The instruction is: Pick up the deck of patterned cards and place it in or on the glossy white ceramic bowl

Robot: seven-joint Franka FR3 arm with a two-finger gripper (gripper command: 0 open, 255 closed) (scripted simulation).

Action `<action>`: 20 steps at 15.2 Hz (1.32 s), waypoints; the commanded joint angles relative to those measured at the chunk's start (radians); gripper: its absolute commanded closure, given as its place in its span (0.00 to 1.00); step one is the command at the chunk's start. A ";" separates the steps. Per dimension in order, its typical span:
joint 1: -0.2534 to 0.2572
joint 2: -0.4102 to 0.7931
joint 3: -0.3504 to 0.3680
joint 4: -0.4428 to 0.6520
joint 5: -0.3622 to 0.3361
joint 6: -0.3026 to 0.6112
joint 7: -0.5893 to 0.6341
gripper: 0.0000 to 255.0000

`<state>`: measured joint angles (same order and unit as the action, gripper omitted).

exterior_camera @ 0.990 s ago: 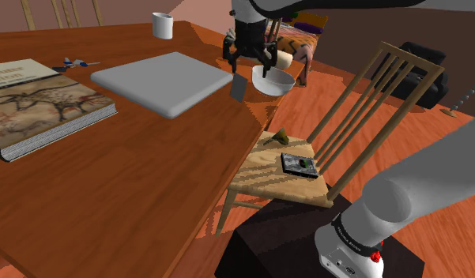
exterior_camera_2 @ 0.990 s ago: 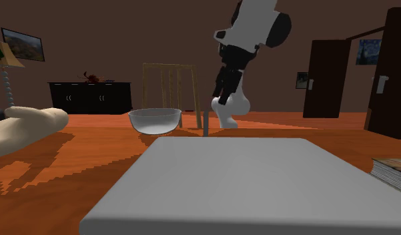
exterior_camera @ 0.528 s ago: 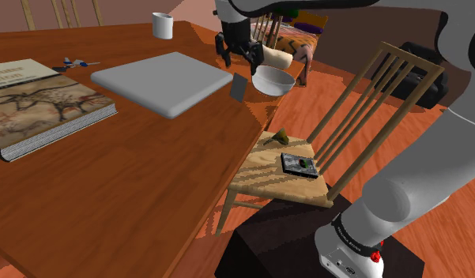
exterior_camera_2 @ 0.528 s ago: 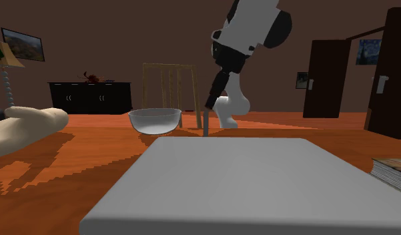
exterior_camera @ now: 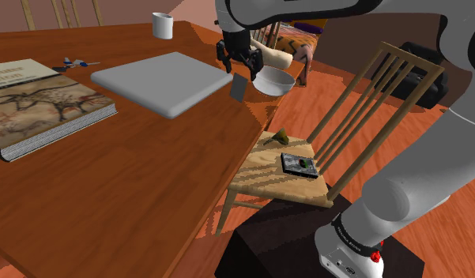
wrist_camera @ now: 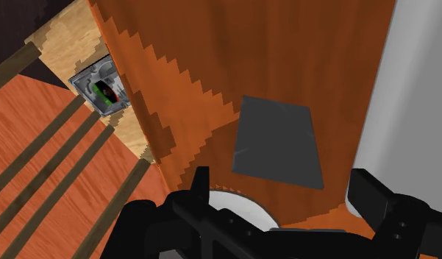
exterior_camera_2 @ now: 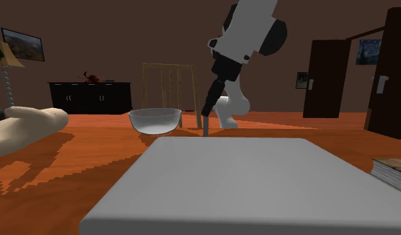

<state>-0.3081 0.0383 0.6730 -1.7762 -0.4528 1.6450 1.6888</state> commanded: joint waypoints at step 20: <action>0.004 0.002 0.003 0.092 0.001 -0.085 -0.033 1.00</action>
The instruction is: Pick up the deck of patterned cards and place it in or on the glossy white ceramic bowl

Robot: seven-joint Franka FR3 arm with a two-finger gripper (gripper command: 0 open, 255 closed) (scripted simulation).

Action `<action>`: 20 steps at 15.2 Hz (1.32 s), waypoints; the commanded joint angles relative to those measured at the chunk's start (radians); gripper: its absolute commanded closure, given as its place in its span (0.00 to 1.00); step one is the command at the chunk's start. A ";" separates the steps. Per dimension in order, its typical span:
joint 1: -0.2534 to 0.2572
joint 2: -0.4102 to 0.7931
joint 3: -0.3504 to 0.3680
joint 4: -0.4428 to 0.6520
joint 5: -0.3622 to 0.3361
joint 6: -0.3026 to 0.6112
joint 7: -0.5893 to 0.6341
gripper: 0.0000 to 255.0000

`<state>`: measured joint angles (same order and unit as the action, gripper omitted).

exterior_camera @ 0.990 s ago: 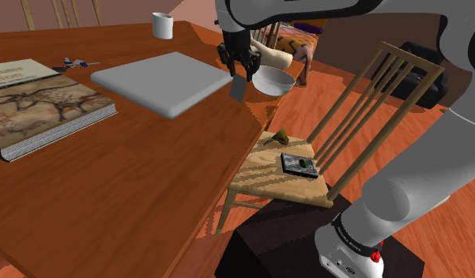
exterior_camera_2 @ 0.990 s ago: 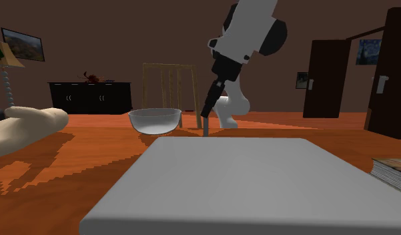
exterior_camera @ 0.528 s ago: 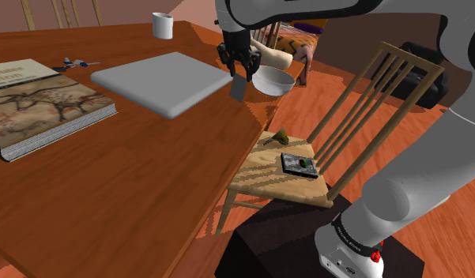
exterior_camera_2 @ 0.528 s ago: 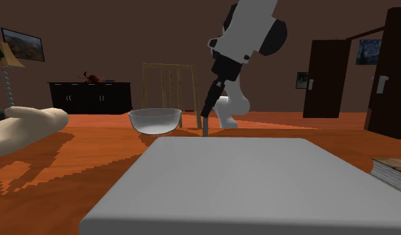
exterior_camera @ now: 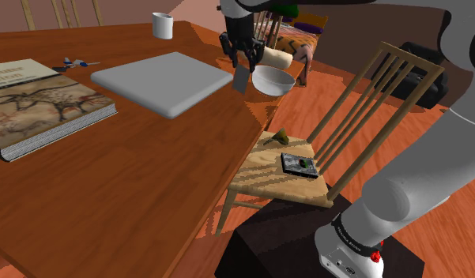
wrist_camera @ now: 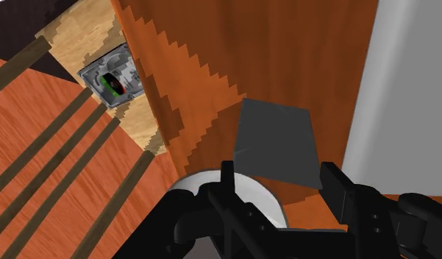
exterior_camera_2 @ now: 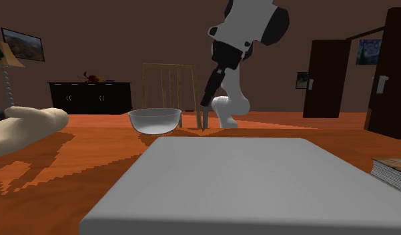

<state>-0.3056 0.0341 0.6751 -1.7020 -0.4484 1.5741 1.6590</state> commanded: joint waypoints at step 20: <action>0.055 0.102 0.026 0.384 -0.078 -0.304 -0.073 1.00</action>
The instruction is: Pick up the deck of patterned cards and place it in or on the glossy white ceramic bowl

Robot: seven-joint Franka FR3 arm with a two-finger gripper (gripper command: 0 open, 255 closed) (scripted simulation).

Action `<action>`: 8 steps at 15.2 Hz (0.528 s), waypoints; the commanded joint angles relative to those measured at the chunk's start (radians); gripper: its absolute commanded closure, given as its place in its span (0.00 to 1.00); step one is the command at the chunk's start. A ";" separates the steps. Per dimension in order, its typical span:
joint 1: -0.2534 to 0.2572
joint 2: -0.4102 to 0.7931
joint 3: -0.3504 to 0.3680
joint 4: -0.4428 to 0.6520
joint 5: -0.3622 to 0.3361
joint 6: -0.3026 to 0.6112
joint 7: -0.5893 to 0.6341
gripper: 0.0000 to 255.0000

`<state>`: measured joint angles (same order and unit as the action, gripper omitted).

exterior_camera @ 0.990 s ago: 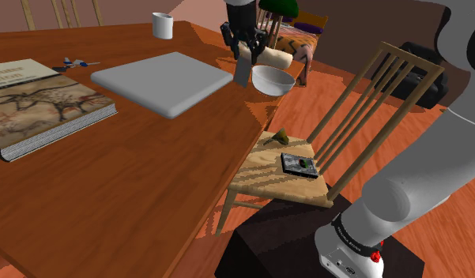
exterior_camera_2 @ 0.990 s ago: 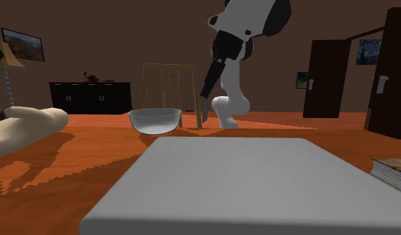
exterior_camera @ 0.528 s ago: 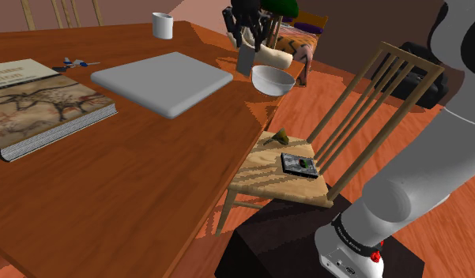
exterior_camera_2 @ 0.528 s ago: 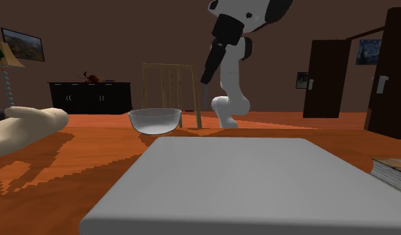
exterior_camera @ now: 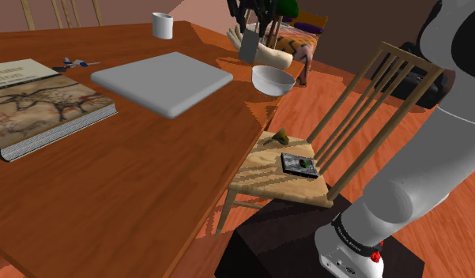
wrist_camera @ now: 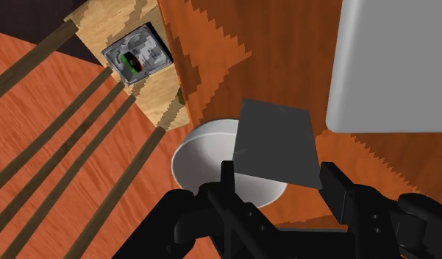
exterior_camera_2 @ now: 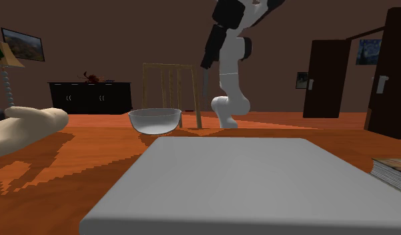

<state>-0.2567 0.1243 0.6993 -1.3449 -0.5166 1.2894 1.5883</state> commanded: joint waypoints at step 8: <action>-0.133 -0.076 -0.091 -0.015 0.030 0.055 -0.215 1.00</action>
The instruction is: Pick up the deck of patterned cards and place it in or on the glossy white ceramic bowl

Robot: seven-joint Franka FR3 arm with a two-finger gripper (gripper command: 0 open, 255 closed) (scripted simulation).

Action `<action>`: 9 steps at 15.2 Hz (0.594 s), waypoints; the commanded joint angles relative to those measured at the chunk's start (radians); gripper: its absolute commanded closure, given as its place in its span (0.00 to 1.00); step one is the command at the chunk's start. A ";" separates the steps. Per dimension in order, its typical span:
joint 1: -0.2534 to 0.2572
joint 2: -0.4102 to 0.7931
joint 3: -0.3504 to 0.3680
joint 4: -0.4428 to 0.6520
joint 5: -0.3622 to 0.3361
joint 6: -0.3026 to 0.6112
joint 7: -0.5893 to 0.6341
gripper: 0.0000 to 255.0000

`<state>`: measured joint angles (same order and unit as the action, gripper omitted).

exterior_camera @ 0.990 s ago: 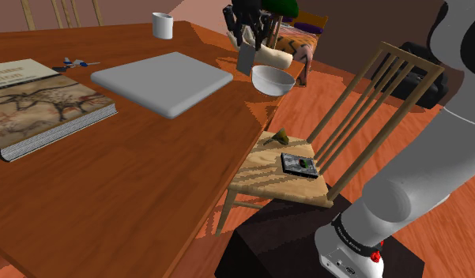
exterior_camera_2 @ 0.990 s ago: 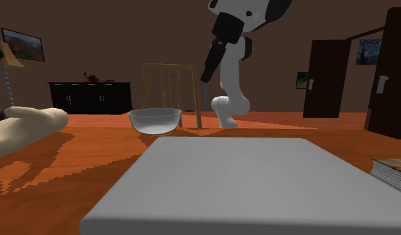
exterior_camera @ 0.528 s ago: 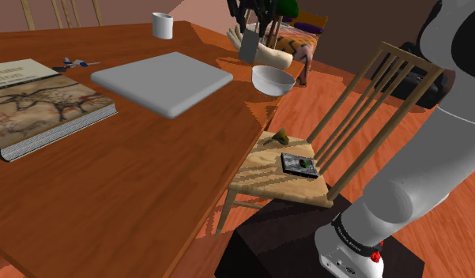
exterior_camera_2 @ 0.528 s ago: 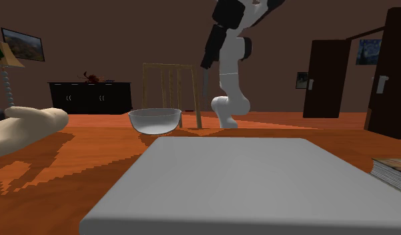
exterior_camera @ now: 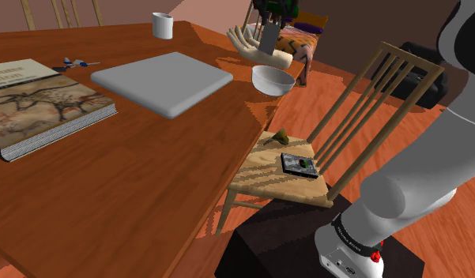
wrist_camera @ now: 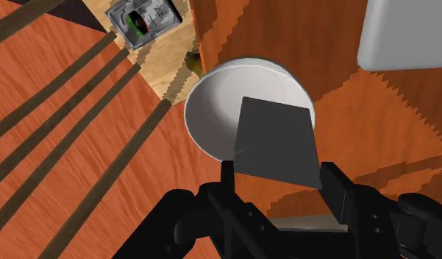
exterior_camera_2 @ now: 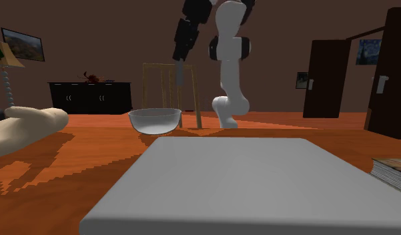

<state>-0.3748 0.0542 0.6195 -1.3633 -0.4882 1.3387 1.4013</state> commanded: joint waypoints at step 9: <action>-0.108 -0.014 -0.094 0.023 0.008 0.059 -0.197 1.00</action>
<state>-0.4779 0.0452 0.5291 -1.3278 -0.4839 1.3873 1.2080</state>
